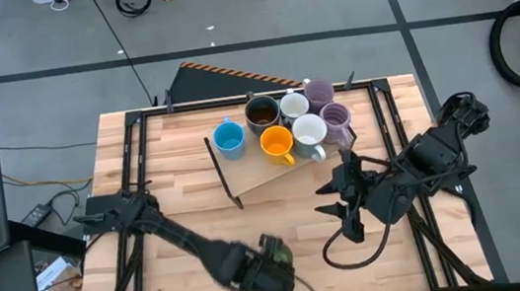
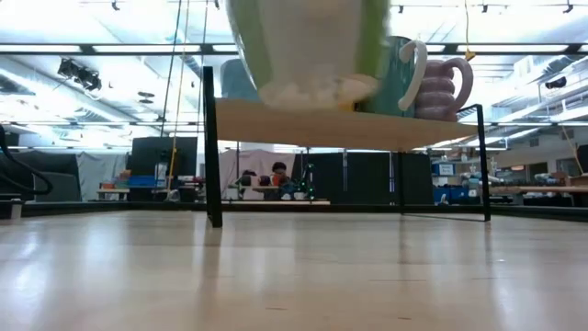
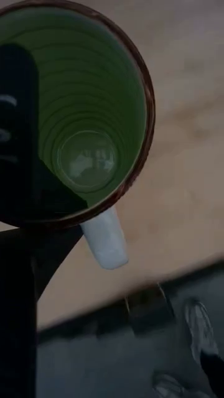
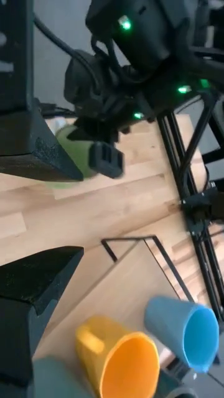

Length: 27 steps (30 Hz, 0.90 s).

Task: Place coffee mugs
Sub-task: Put the green mug on the shelf

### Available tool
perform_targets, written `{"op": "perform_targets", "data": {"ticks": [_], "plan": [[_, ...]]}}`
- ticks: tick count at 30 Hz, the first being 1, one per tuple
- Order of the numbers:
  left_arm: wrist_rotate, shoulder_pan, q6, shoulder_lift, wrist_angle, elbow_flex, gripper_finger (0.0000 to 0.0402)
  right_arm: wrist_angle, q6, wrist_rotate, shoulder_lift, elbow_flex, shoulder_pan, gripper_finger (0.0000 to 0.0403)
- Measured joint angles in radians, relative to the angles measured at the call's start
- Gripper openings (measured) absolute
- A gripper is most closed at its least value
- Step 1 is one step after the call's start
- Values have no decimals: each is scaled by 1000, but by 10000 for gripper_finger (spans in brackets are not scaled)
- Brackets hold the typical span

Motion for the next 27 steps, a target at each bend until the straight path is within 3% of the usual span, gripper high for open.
{"op": "perform_targets", "data": {"ticks": [6,10,14,20,27], "plan": [[42,135,30,-1,-198,140,25,-24,-33,25,-30,0,-4,185],[128,227,31,-24,-230,130,25,-71,-112,17,-30,0,-12,185],[130,287,48,-31,-262,139,25,-176,-131,16,-30,0,-17,185],[121,326,59,-68,-360,141,25,-280,-90,14,-47,0,-9,185],[71,332,146,-141,-395,143,25,-263,-72,78,-78,0,-6,185]]}}
